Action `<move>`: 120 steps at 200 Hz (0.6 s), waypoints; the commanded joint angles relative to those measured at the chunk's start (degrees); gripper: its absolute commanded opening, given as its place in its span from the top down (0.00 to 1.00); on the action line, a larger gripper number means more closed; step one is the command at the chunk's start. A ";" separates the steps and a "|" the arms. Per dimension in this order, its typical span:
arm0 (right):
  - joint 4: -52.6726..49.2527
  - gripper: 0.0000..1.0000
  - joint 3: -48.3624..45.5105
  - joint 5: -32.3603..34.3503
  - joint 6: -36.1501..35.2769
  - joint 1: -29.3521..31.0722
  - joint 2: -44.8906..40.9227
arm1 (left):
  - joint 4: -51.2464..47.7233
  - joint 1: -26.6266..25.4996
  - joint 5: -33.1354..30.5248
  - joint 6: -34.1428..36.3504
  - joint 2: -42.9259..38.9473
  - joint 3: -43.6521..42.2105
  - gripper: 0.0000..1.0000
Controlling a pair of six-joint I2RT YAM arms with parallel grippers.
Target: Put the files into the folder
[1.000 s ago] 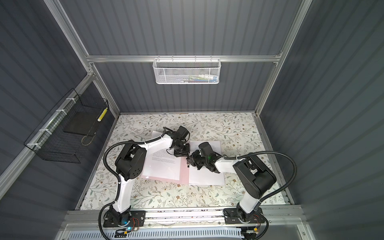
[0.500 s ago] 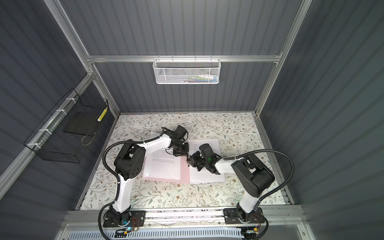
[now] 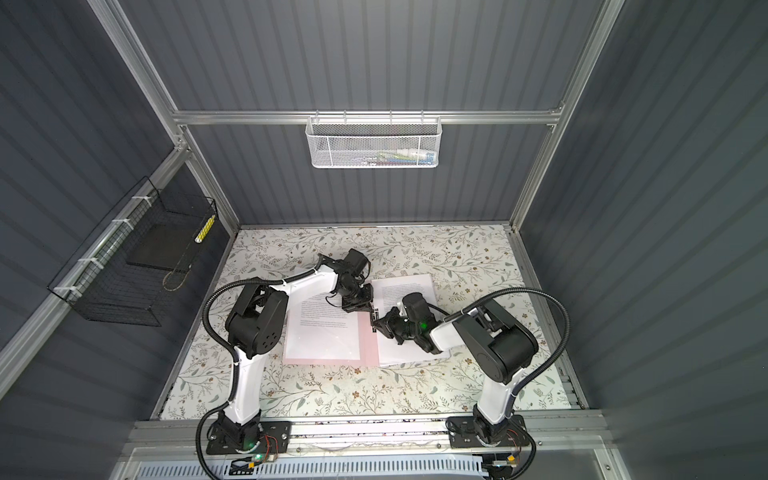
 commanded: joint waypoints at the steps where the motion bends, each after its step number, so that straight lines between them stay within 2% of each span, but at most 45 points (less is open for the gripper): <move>1: -8.83 1.00 -3.64 1.23 -3.84 -0.95 3.59 | -6.45 2.32 -7.40 3.06 1.94 -0.41 1.00; 59: -8.00 1.00 -4.95 2.42 -6.26 -2.42 7.82 | -6.80 2.31 -7.56 2.62 1.68 -0.37 1.00; 120: -15.92 1.00 -3.89 3.63 -13.51 -5.88 6.70 | -7.15 2.35 -7.88 2.13 0.92 -0.54 1.00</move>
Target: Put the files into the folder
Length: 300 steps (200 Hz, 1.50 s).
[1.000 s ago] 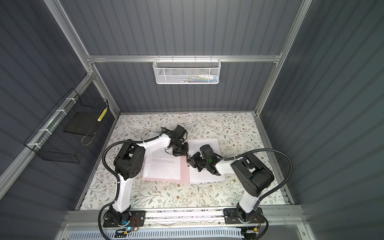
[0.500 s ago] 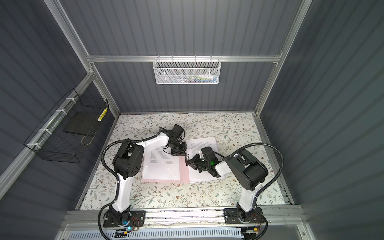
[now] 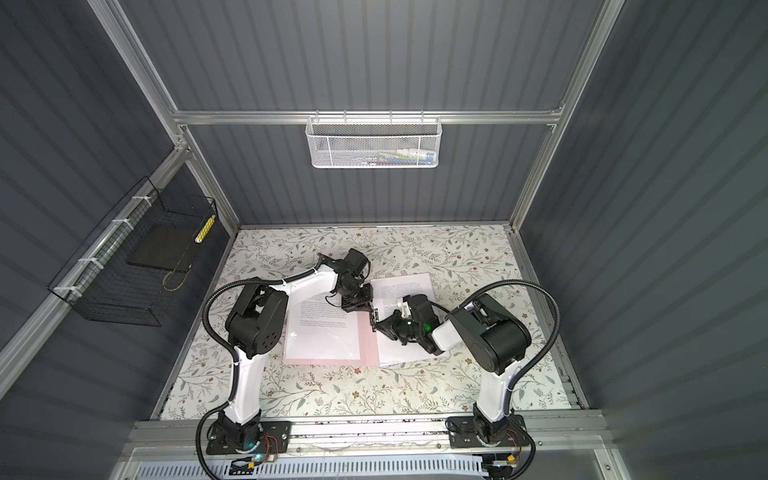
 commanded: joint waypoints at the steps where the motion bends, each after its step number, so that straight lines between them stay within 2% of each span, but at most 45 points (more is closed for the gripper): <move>1: -19.82 1.00 -2.34 8.28 -4.52 -2.48 3.33 | -6.54 2.29 -7.42 1.98 0.90 -0.80 1.00; 51: -20.14 1.00 -1.23 7.78 -5.85 -2.14 5.72 | -5.38 2.09 -6.67 1.01 0.78 -1.26 1.00; 120: -30.10 1.00 2.94 12.38 -9.51 -0.74 6.08 | -3.55 0.02 -6.17 -0.79 0.83 -2.38 1.00; 161: -31.24 1.00 4.12 13.30 -9.98 -0.53 6.71 | -1.33 -1.16 -5.79 -5.97 -1.58 -5.42 1.00; 222: -34.77 1.00 5.94 16.07 -10.86 -0.15 2.46 | -1.41 -1.14 -7.32 -13.06 -3.94 -5.66 1.00; 265: -34.98 1.00 6.55 16.60 -10.86 2.42 0.37 | 1.53 -1.13 -6.44 -17.77 -4.72 -6.82 1.00; 300: -35.24 1.00 8.07 16.33 -10.42 4.51 0.59 | 1.99 -1.15 -5.95 -18.93 -4.35 -6.72 1.00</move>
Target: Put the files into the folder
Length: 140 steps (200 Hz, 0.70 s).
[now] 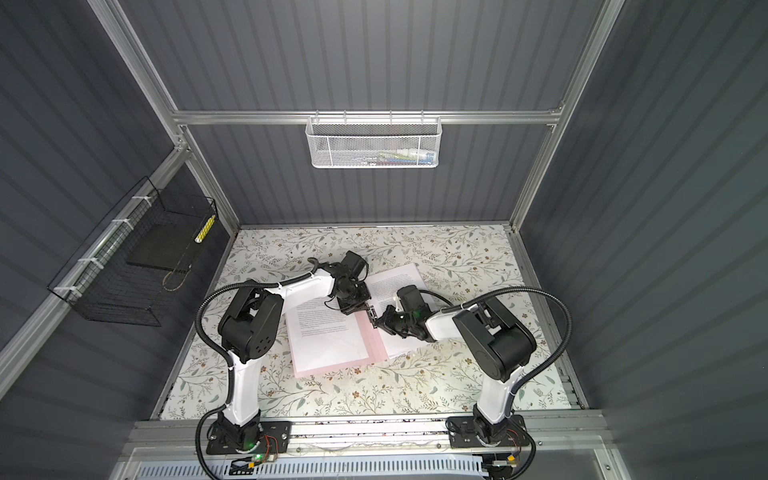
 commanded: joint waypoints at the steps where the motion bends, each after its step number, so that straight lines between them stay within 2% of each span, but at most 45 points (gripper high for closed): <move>1: -13.69 1.00 -1.67 7.59 -0.10 1.27 3.55 | -3.54 -0.17 -0.36 -2.44 -0.74 -1.27 1.00; 20: -15.27 1.00 -2.01 10.69 0.54 1.44 3.18 | -2.88 -0.17 0.14 -2.63 -0.78 -1.63 1.00; 59: -14.27 1.00 -2.01 10.56 -0.63 1.32 7.25 | -3.04 -0.18 -0.09 -2.54 -1.07 -1.96 1.00; 81: -15.04 1.00 -1.95 12.89 -1.91 1.45 8.95 | -2.73 -0.15 -0.23 -2.66 -1.11 -2.20 1.00; 97: -14.52 1.00 -1.65 11.37 -2.75 1.45 9.70 | -2.11 -0.17 0.11 -3.04 -1.02 -2.46 1.00; 124: -16.37 1.00 -1.14 10.21 -3.86 2.74 3.57 | -2.04 -0.18 -0.75 -2.72 -1.32 -2.29 1.00; 140: -18.83 1.00 1.22 6.72 -5.45 3.63 -0.53 | -2.21 -0.20 -1.16 -1.71 -1.12 -1.80 1.00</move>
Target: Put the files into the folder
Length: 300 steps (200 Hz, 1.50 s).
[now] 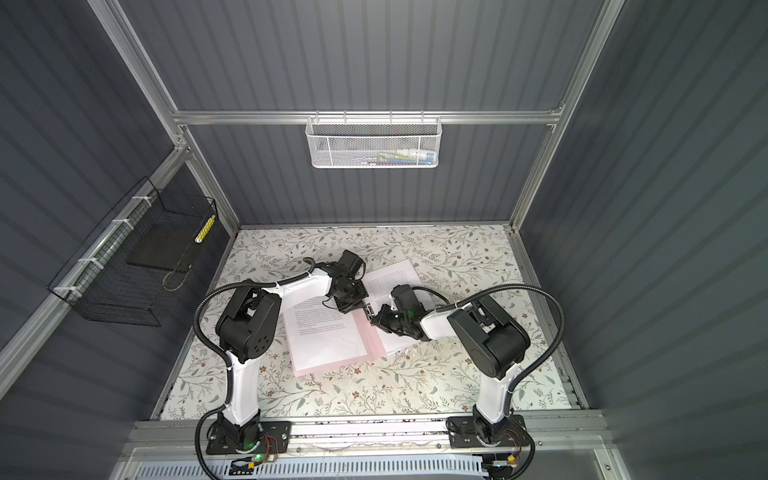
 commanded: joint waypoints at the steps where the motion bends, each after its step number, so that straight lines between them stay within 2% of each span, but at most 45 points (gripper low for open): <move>1: -18.25 1.00 -0.74 2.31 -3.12 1.40 -1.47 | -3.27 -0.82 0.17 -0.31 -0.59 -0.88 1.00; 12: -19.28 1.00 0.50 1.51 -3.06 2.14 -3.61 | -3.93 -0.80 0.15 1.35 -0.43 0.16 1.00; 17: -19.38 1.00 0.87 -1.05 -2.86 2.40 -4.32 | -4.51 -0.81 0.16 2.18 -0.44 0.58 1.00; 22: -19.62 0.94 1.26 -1.66 -2.69 2.45 -4.75 | -4.90 -0.79 0.16 3.22 -0.50 1.09 0.98; 34: -19.82 0.82 1.90 -2.27 -2.85 2.40 -5.30 | -6.58 -0.59 -0.09 5.86 -0.63 2.60 0.86; 40: -20.61 0.73 2.33 -2.02 -3.28 2.28 -5.70 | -7.04 -0.34 0.02 7.29 -0.99 3.29 0.77; 47: -21.43 0.67 2.91 -2.04 -4.29 2.05 -6.38 | -7.39 0.04 0.31 8.92 -1.57 4.10 0.67; 71: -26.46 0.52 5.23 -0.24 -8.86 1.78 -12.36 | -8.94 0.85 2.04 14.60 -3.41 9.70 0.39; 82: -30.74 0.46 6.08 4.48 -10.86 1.09 -16.27 | -12.17 0.95 2.51 17.78 -4.04 14.33 0.30; 97: -34.94 0.39 5.82 6.68 -12.73 -2.00 -20.32 | -15.61 0.95 2.24 20.63 -6.69 18.55 0.19; 99: -35.31 0.38 5.66 6.78 -13.05 -2.56 -20.58 | -15.73 0.95 2.22 20.87 -7.30 18.58 0.15; 102: -35.91 0.37 5.53 6.89 -13.55 -3.43 -21.08 | -15.97 1.01 2.10 21.28 -8.53 18.46 0.03; 105: -36.58 0.36 5.50 7.10 -14.20 -4.19 -21.44 | -16.07 1.03 1.75 21.61 -9.91 18.07 0.01; 116: -41.44 0.33 6.32 10.29 -16.85 -7.06 -22.01 | -16.47 1.26 0.04 22.62 -15.78 14.43 0.00; 131: -44.78 0.22 5.84 13.00 -19.13 -11.01 -22.63 | -16.39 2.14 -2.42 23.28 -25.49 5.94 0.00; 139: -44.49 0.16 5.13 12.62 -19.63 -13.11 -23.06 | -16.99 2.17 -6.26 23.78 -31.03 1.62 0.00; 158: -41.38 0.02 3.06 12.22 -19.59 -17.32 -24.14 | -25.37 3.84 -17.02 23.34 -41.67 -6.36 0.00; 167: -39.87 0.01 2.46 11.46 -19.35 -19.10 -23.92 | -26.92 5.18 -19.28 22.49 -46.30 -10.08 0.00; 183: -37.72 0.01 2.13 8.63 -19.25 -21.93 -21.92 | -28.77 7.89 -17.79 21.15 -51.57 -16.14 0.00; 200: -36.29 0.01 1.82 6.93 -18.96 -24.33 -19.92 | -28.01 10.35 -16.14 20.16 -52.94 -21.41 0.00; 219: -33.94 0.01 0.78 6.09 -19.22 -26.25 -19.26 | -21.69 14.13 -8.46 20.67 -52.67 -25.97 0.00; 255: -31.50 0.01 0.78 1.92 -19.21 -28.09 -15.11 | -15.70 17.31 -2.78 21.11 -47.30 -28.00 0.00; 300: -28.23 0.01 0.57 -4.10 -18.88 -28.41 -11.25 | -8.14 17.71 5.38 21.77 -41.61 -28.65 0.00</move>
